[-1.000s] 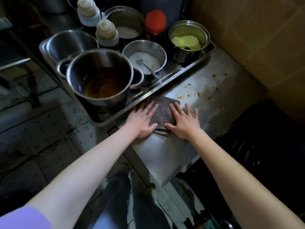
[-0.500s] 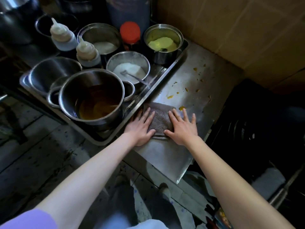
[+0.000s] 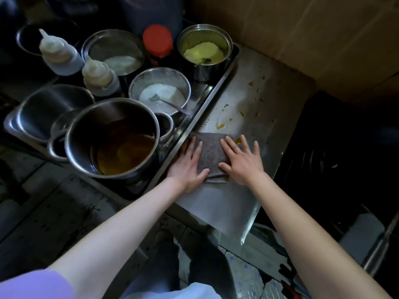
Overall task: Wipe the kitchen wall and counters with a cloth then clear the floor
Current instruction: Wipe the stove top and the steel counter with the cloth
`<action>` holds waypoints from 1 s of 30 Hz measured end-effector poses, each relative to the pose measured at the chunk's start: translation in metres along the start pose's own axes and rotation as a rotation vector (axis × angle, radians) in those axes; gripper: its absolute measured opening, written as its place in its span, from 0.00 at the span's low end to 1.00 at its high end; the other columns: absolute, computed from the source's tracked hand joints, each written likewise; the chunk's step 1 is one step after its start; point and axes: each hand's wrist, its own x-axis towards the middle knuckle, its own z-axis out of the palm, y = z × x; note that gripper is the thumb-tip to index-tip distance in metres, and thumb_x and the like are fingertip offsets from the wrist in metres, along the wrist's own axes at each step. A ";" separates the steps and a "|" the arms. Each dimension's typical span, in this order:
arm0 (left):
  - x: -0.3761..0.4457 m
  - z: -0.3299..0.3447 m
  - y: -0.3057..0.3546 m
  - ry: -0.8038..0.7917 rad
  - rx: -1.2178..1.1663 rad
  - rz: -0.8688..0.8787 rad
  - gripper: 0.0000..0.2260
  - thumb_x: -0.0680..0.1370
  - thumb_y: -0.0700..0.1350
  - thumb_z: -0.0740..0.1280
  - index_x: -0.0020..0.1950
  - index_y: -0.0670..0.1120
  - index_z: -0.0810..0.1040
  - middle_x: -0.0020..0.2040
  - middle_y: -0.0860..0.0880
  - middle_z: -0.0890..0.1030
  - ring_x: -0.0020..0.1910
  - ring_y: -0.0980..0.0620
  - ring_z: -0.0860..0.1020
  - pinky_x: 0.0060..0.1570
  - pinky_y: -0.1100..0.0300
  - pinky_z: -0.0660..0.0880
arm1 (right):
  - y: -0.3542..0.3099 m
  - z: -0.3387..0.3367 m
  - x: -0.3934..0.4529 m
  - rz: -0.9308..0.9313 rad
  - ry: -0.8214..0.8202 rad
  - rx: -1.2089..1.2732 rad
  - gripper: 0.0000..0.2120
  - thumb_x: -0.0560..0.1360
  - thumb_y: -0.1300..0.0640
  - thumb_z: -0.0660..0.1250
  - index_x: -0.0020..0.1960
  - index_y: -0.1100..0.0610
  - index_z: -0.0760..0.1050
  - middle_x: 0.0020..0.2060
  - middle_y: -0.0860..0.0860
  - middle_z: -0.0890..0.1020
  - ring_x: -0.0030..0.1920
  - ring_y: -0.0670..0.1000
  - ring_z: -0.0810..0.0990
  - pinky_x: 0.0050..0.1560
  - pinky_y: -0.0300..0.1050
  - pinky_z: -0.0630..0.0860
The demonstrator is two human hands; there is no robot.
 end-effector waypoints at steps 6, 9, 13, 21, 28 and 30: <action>0.035 -0.007 0.016 0.032 0.064 -0.018 0.37 0.77 0.61 0.56 0.77 0.48 0.40 0.77 0.48 0.36 0.76 0.46 0.50 0.71 0.54 0.56 | 0.033 -0.012 0.029 -0.025 -0.002 -0.013 0.34 0.77 0.33 0.48 0.76 0.42 0.36 0.76 0.41 0.41 0.76 0.56 0.38 0.72 0.64 0.38; 0.055 -0.010 0.024 0.032 0.112 -0.043 0.37 0.77 0.62 0.55 0.77 0.48 0.39 0.77 0.47 0.36 0.77 0.47 0.43 0.73 0.53 0.50 | 0.050 -0.020 0.047 -0.035 -0.025 -0.050 0.35 0.76 0.33 0.48 0.76 0.42 0.35 0.76 0.41 0.40 0.76 0.56 0.37 0.72 0.64 0.38; 0.082 -0.017 0.033 0.010 0.122 -0.064 0.37 0.78 0.63 0.53 0.77 0.48 0.39 0.77 0.47 0.36 0.77 0.47 0.41 0.73 0.52 0.49 | 0.068 -0.034 0.068 -0.041 -0.031 -0.064 0.35 0.77 0.33 0.49 0.76 0.42 0.36 0.76 0.41 0.40 0.76 0.56 0.37 0.71 0.64 0.38; 0.128 -0.032 0.051 -0.006 0.148 -0.092 0.37 0.78 0.62 0.53 0.77 0.48 0.38 0.77 0.47 0.37 0.77 0.48 0.41 0.73 0.52 0.50 | 0.092 -0.054 0.102 0.016 -0.065 -0.105 0.36 0.77 0.34 0.50 0.76 0.43 0.36 0.76 0.42 0.40 0.76 0.57 0.36 0.71 0.65 0.38; 0.120 -0.032 0.048 -0.014 0.200 -0.045 0.37 0.77 0.62 0.54 0.77 0.48 0.40 0.77 0.46 0.39 0.77 0.47 0.41 0.73 0.51 0.50 | 0.083 -0.048 0.087 0.056 -0.062 -0.077 0.36 0.76 0.34 0.51 0.76 0.43 0.37 0.77 0.44 0.41 0.76 0.56 0.36 0.71 0.65 0.38; 0.112 -0.030 0.049 -0.005 0.261 -0.035 0.36 0.77 0.62 0.53 0.77 0.48 0.41 0.78 0.45 0.40 0.77 0.47 0.41 0.73 0.51 0.47 | 0.080 -0.043 0.075 0.067 -0.066 -0.058 0.36 0.76 0.33 0.51 0.76 0.44 0.37 0.77 0.44 0.41 0.76 0.57 0.37 0.71 0.65 0.39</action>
